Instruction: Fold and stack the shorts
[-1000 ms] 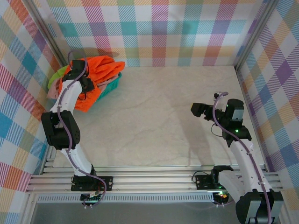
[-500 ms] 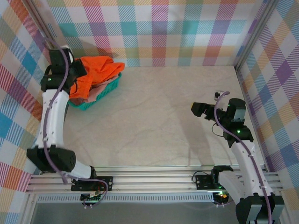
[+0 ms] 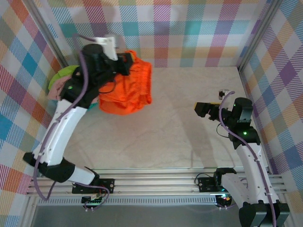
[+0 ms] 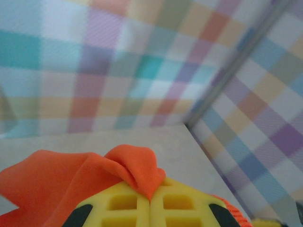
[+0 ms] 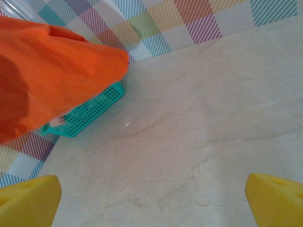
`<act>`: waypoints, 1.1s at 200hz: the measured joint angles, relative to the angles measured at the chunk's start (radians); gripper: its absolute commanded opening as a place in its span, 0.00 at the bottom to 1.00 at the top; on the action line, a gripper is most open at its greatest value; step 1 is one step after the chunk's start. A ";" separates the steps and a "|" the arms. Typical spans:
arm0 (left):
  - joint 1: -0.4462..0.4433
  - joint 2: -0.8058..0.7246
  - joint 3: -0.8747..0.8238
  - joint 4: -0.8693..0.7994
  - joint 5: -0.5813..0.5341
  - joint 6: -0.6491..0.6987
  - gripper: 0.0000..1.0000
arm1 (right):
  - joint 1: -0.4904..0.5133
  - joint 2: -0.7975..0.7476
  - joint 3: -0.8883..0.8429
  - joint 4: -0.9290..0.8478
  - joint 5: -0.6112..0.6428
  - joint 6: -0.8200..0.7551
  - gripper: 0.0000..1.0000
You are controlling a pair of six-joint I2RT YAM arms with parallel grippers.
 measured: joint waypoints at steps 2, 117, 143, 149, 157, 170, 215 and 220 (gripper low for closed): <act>-0.009 0.011 0.002 -0.001 0.000 -0.002 0.15 | 0.000 0.000 0.002 -0.002 0.000 0.000 1.00; -0.031 0.023 -0.360 0.051 -0.090 -0.036 1.00 | 0.095 0.035 0.040 -0.105 0.066 -0.010 0.94; 0.047 -0.103 -0.611 0.121 -0.145 -0.102 0.98 | 0.198 0.110 0.026 -0.119 0.136 0.004 0.94; 0.058 -0.111 -0.660 0.134 -0.152 -0.118 0.97 | 0.209 0.127 0.018 -0.119 0.146 0.017 0.93; 0.072 -0.114 -0.727 0.158 -0.151 -0.146 0.96 | 0.214 0.146 0.005 -0.118 0.161 0.041 0.93; 0.092 -0.105 -0.825 0.195 -0.142 -0.188 0.95 | 0.214 0.161 -0.027 -0.111 0.186 0.089 0.92; 0.113 0.031 -0.922 0.308 -0.085 -0.334 0.89 | 0.214 0.160 -0.103 -0.093 0.279 0.246 0.86; 0.113 0.044 -0.923 0.321 -0.082 -0.345 0.89 | 0.214 0.160 -0.108 -0.093 0.289 0.265 0.85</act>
